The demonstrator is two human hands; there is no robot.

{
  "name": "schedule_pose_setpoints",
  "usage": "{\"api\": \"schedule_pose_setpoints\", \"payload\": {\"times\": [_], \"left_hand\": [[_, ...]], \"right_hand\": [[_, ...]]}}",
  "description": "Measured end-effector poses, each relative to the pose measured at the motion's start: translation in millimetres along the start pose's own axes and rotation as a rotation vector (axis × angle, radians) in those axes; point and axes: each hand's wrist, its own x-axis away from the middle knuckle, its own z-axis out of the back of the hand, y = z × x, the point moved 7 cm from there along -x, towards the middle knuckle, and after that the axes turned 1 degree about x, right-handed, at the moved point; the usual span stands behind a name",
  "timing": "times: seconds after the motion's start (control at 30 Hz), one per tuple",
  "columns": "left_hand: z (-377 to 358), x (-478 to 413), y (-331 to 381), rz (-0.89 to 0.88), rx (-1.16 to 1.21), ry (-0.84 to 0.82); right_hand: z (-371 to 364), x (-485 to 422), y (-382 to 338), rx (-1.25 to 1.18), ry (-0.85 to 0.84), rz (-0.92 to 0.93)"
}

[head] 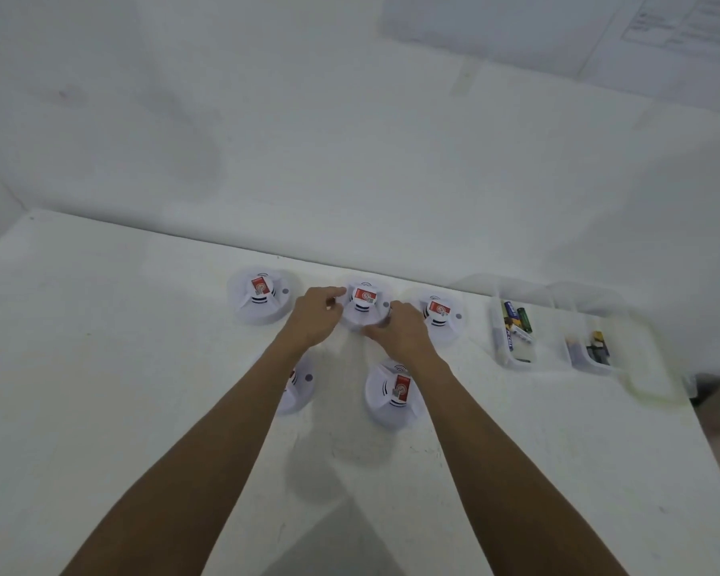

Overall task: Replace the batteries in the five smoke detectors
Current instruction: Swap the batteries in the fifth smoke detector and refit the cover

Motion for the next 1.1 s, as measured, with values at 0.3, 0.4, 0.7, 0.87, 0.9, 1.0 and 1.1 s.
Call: {"api": "schedule_pose_setpoints", "payload": {"times": [0.3, 0.4, 0.7, 0.87, 0.9, 1.0, 1.1], "left_hand": [[40, 15, -3, -0.068, 0.167, 0.103], [77, 26, -11, -0.094, 0.227, 0.294], [112, 29, -71, 0.128, -0.105, 0.32], [103, 30, -67, 0.112, -0.147, 0.272], [103, 30, -66, 0.107, -0.141, 0.266], [104, 33, -65, 0.085, -0.116, 0.26], [108, 41, -54, 0.043, -0.055, 0.302]], "right_hand": [[22, 9, -20, 0.113, 0.145, 0.045], [26, 14, -50, 0.032, 0.213, 0.135], [-39, 1, -112, -0.211, -0.141, 0.14], [-80, -11, -115, -0.283, -0.28, 0.036], [-84, -14, -114, -0.295, -0.268, 0.024], [-89, -10, -113, -0.415, -0.266, -0.012], [-70, 13, -119, -0.565, -0.229, -0.031]]}}
